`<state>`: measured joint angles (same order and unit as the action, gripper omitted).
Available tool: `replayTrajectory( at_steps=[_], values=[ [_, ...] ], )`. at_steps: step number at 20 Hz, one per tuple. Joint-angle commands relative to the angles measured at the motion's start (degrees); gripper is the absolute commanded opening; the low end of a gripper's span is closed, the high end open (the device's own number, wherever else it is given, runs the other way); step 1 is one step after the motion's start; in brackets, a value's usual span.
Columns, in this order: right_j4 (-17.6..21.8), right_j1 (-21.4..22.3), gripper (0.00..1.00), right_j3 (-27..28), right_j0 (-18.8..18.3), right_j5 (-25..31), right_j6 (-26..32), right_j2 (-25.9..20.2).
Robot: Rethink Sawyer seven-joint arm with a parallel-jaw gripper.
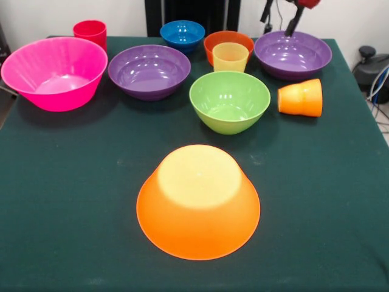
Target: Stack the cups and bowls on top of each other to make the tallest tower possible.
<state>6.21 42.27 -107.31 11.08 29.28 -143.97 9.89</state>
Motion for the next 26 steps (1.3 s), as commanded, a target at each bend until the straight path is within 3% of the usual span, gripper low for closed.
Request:
replayTrajectory(
  at_steps=[1, 5, 7, 14, 18, 21, 26],
  values=[
    [-5.44, -6.86, 1.00, 1.85, 10.39, -5.02, -25.52, 10.37],
    [-11.37, -9.82, 1.00, -5.36, 13.13, -15.15, -27.84, 8.46],
    [-13.74, -9.57, 1.00, -9.73, 12.23, -19.25, -27.18, 5.31],
    [-15.90, -13.97, 1.00, -15.87, 12.91, -29.81, -29.62, 1.15],
    [-17.05, -17.51, 1.00, -16.03, 16.30, -32.57, -30.94, 3.52],
    [-15.82, -18.36, 1.00, -17.37, 16.04, -33.88, -28.85, 5.47],
    [-10.44, -16.11, 1.00, -22.47, 9.81, -37.00, -25.48, 3.60]
  ],
)
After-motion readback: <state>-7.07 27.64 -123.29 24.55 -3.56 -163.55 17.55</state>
